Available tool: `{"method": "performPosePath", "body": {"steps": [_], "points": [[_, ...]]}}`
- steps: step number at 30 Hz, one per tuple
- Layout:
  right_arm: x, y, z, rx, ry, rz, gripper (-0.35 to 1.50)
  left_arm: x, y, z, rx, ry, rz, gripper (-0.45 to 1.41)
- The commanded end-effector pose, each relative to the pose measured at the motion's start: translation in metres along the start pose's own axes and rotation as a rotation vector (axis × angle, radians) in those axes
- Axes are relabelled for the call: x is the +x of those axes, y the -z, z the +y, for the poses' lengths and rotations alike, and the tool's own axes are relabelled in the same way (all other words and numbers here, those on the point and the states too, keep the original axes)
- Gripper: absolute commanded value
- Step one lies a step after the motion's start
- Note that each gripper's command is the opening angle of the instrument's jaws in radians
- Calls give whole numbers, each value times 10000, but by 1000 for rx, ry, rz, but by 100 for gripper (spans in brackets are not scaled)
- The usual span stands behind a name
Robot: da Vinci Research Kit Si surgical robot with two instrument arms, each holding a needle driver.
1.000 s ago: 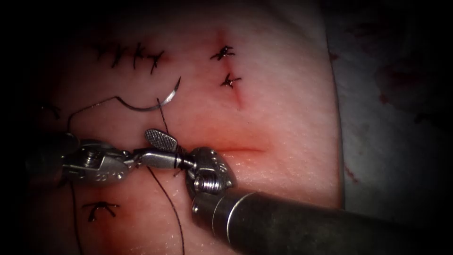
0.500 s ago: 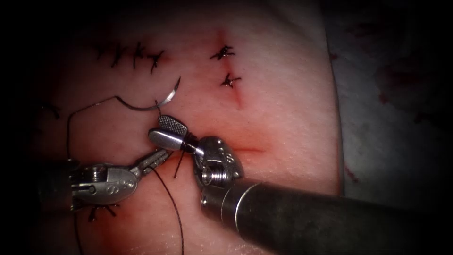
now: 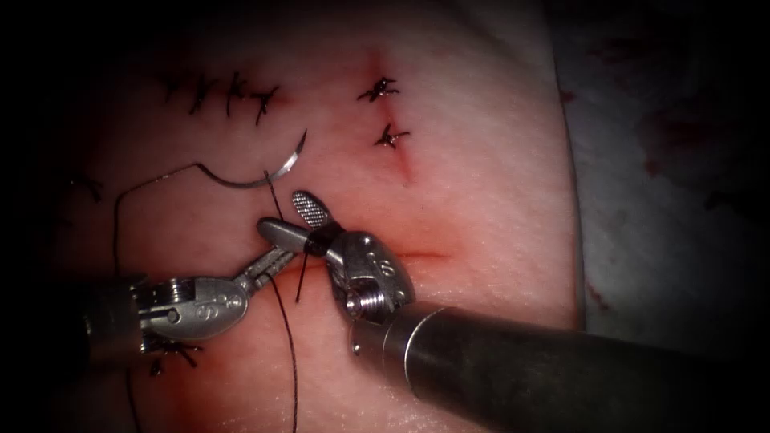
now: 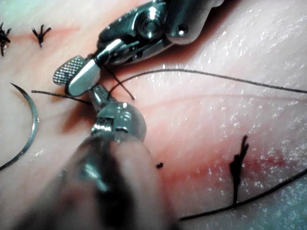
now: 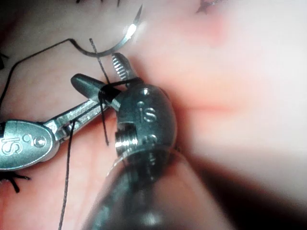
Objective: Wound Closure
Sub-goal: Grasp the tail of the suture with the right gripper.
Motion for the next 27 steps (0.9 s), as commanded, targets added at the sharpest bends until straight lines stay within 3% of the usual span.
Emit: {"method": "performPosePath", "body": {"steps": [1,5,10,13,14,15,27], "points": [[-5,-14,-3,-7,9,-12,91,0,-9,4,-5,-2,2,-45],[-8,-21,-9,-15,26,-33,91,1,-12,5,-12,-3,3,-45],[-16,-33,-20,1,38,-63,76,-3,-13,1,-21,-6,4,-45],[-19,-34,-25,0,66,-82,26,-5,-10,-1,-27,-8,4,-45],[-20,-34,-26,0,77,-82,-30,-6,-10,-2,-27,-8,4,-45],[-19,-34,-26,0,88,-82,-35,-6,-10,-2,-27,-8,4,-45],[-16,-19,-31,8,173,-83,-35,-13,-1,-6,-37,-13,7,-45]]}}
